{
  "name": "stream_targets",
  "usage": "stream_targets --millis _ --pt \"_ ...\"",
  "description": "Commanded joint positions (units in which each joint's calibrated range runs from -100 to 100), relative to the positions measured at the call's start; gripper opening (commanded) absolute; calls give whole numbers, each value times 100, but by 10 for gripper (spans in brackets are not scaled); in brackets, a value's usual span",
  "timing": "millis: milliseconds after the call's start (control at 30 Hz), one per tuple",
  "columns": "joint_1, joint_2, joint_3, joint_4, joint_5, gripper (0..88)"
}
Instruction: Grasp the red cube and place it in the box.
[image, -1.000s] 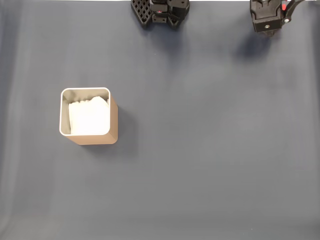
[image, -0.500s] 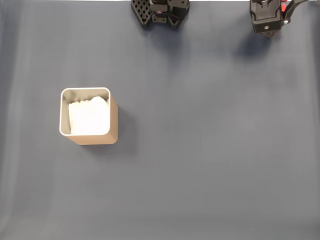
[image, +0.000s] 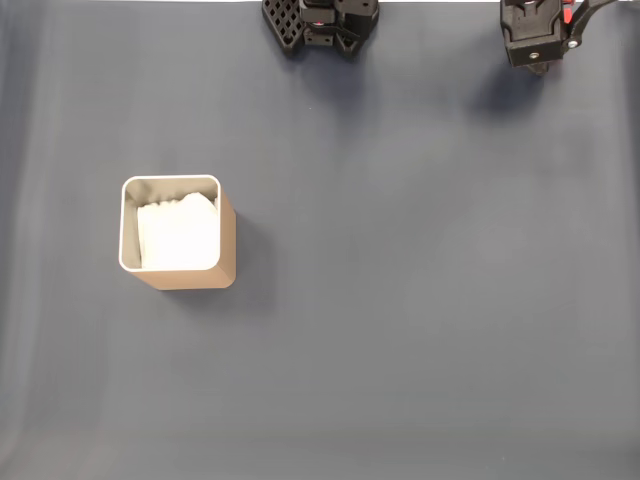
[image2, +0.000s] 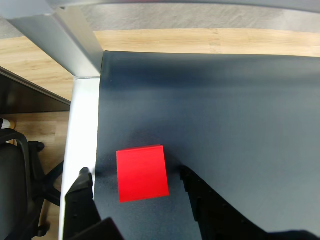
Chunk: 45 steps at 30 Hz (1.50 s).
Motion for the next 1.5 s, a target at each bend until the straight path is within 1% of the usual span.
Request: stream_targets --millis 0,167,333,433,533,800,1033,1167,1467 --pt "-31 24 -131 -66 -5 322" --pt "-31 50 -159 -66 10 248" --pt "-24 59 -195 -50 24 131" --pt "-3 59 -204 -25 39 96" --pt "-3 59 -204 -17 39 80" --pt "4 -11 -195 0 20 78" --pt "19 -166 -268 221 5 70" --pt "82 -313 -523 640 -83 59" --pt "487 -772 -1398 1937 -459 45"
